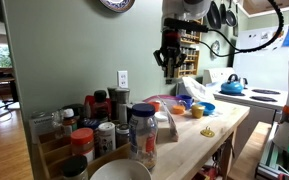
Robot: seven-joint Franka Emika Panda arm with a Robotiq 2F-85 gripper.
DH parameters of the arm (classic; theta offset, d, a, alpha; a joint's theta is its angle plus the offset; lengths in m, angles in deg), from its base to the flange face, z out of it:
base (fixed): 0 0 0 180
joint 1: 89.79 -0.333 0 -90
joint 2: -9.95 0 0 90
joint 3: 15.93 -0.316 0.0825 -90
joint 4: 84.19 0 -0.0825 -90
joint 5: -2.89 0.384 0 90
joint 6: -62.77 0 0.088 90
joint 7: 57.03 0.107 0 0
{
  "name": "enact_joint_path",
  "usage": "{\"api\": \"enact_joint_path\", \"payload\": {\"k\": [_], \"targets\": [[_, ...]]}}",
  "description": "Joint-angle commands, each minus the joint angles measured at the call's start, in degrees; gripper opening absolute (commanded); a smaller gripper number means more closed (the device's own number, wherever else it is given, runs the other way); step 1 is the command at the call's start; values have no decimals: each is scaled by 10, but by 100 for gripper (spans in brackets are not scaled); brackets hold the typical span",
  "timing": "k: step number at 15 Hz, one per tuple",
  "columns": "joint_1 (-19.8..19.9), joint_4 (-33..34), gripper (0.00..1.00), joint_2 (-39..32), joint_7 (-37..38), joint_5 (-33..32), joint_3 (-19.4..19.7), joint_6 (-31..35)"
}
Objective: Put the clip on the white packet
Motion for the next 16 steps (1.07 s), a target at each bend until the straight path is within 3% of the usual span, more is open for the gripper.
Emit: {"api": "enact_joint_path", "payload": {"k": [1, 6, 8, 9, 12, 13, 16], "targets": [[-9, 50, 6, -48, 103, -65, -30, -28], [-33, 98, 6, -120, 218, -169, -39, -47], [-43, 108, 6, -140, 214, -186, -31, -24], [-42, 85, 24, -113, 200, -164, -26, -26], [-48, 103, 24, -136, 200, -172, -22, -25], [-52, 110, 6, -141, 215, -187, -23, -35], [-64, 130, 6, -161, 239, -207, -23, -62]]}}
